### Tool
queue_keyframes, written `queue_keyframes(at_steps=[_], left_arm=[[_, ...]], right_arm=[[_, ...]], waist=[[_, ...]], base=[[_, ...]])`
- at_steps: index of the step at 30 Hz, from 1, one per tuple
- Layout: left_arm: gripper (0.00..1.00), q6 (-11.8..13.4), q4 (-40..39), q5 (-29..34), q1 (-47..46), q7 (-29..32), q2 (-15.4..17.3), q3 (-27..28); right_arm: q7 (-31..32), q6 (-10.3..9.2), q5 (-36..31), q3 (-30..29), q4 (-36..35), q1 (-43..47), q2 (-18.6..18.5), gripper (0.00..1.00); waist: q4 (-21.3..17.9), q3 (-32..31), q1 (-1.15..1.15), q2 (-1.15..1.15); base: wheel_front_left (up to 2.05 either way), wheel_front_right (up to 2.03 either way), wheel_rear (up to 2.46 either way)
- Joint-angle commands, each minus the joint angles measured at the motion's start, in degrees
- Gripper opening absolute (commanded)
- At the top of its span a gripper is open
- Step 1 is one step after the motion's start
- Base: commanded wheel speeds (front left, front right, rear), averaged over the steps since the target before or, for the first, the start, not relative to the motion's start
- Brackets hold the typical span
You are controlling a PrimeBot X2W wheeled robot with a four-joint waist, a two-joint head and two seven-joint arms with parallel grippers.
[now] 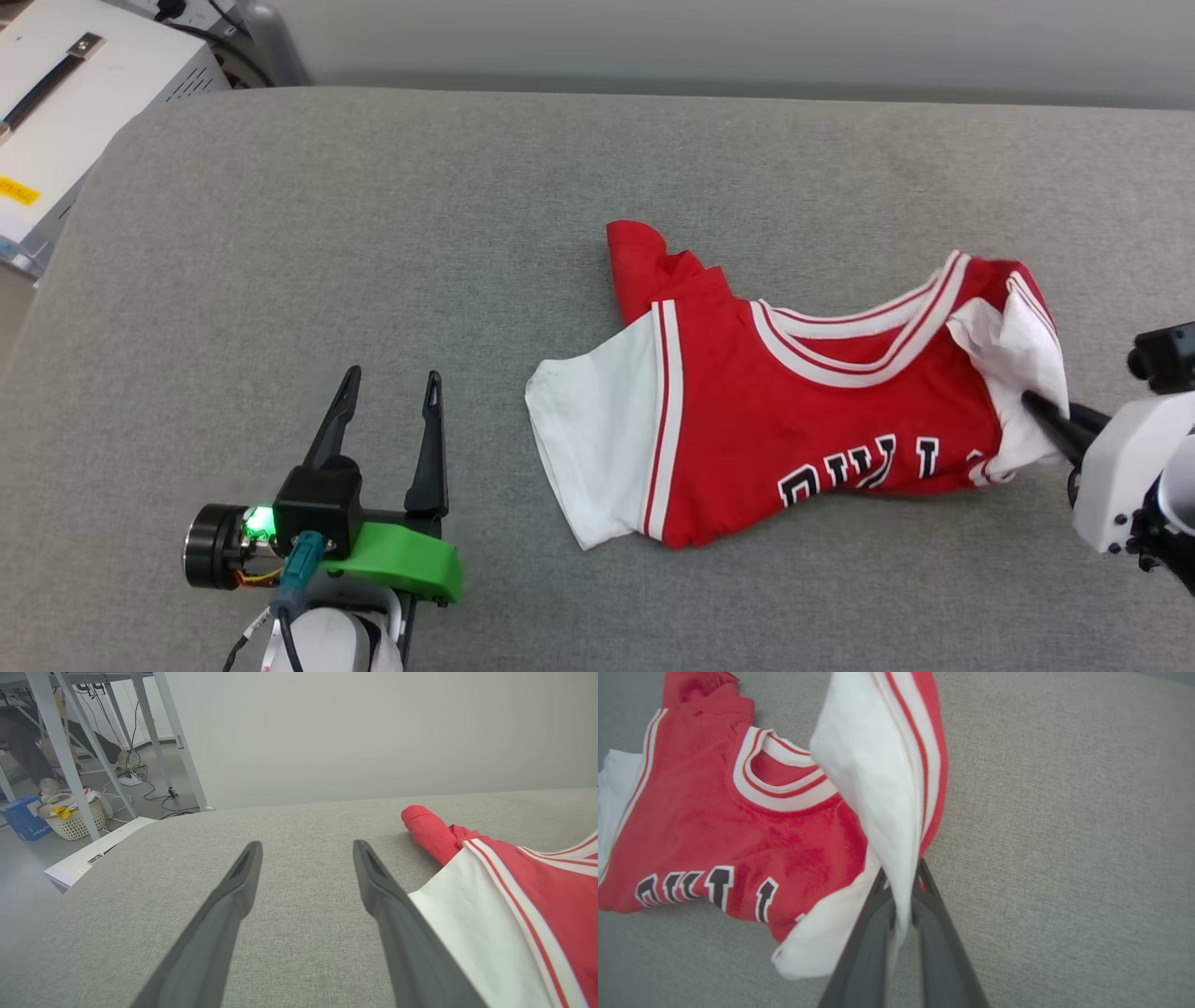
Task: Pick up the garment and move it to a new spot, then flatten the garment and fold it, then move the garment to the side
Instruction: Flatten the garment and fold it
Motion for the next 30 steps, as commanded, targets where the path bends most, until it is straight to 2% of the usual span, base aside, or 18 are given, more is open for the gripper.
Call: queue_keyframes(at_steps=[1, 5, 9, 13, 18, 24, 30], left_arm=[[1.0, 0.2, 0.0, 0.0, 0.7, -0.3, 0.4, 0.0], [1.0, 0.2, -0.3, 0.1, 1.0, -0.3, 0.5, 0.0], [1.0, 0.0, -0.6, 0.1, 0.6, -0.3, 0.7, 0.0], [1.0, -0.2, -0.4, 0.1, 0.3, -0.3, 0.8, -0.1], [1.0, -0.3, -0.1, 0.1, 0.2, -0.3, 0.8, -0.2], [1.0, -0.4, 0.2, 0.0, -0.4, -0.3, 0.8, -0.1], [1.0, -0.4, 0.6, -0.1, -0.5, -0.3, 0.7, -0.2]], right_arm=[[-0.8, -0.04, 1.6, -1.5, -1.2, 1.1, 0.2, 0.0], [-2.8, -0.04, 7.9, -8.4, -3.3, 2.2, 2.7, 0.0], [-3.0, -0.04, 18.3, -17.1, -2.0, 3.5, 7.4, 0.0], [-3.0, -0.04, 24.4, -24.9, 2.0, 4.7, 10.0, 0.0], [-3.8, -0.04, 30.3, -36.6, 11.6, 4.7, 12.2, 0.0], [-7.4, -0.04, 29.9, -46.3, 27.3, 2.8, 11.2, 0.0], [-12.1, -0.04, 23.3, -48.8, 40.6, 0.0, 9.1, 0.0]], waist=[[-1.9, -1.5, 0.0, 0.37], [-3.0, -1.4, 0.0, 0.37], [-3.2, -0.4, 0.0, 0.37], [-2.8, 0.4, 0.0, 0.37], [-2.0, 1.3, 0.0, 0.37], [-1.1, 2.0, 0.0, 0.37], [-0.7, 1.7, 0.0, 0.37]], base=[[0.0, 0.0, 0.0], [0.0, 0.0, 0.0], [0.0, 0.0, 0.0], [0.0, 0.0, 0.0], [0.0, 0.0, 0.0], [0.0, 0.0, 0.0], [0.0, 0.0, 0.0]])
